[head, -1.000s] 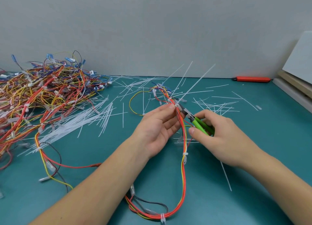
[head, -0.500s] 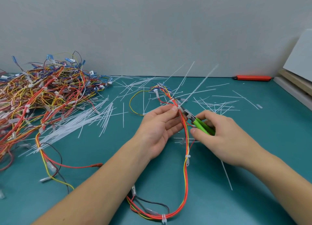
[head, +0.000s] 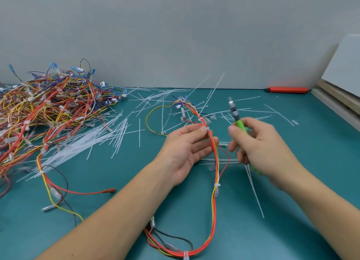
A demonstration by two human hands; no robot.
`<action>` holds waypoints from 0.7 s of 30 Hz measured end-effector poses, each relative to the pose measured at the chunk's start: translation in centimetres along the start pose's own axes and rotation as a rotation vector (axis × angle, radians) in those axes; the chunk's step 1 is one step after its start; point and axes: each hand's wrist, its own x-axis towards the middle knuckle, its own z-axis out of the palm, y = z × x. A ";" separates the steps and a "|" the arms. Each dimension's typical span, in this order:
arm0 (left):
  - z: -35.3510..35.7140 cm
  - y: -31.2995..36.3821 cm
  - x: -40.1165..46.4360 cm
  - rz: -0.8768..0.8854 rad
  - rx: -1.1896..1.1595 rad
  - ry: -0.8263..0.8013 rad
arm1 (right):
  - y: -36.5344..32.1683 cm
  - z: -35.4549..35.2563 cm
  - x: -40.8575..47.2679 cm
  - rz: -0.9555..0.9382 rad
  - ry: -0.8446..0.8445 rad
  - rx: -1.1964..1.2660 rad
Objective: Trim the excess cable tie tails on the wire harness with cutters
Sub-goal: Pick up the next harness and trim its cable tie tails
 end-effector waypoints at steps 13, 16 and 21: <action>0.4 -0.1 -0.8 0.071 0.658 0.022 | 0.3 0.8 -0.2 0.076 -0.107 0.175; 0.2 0.9 -0.6 0.109 0.645 0.075 | 0.4 0.7 -0.2 0.079 -0.099 0.184; -0.1 1.1 -0.3 -0.029 0.527 -0.008 | 0.1 0.5 -0.6 -0.071 -0.228 0.112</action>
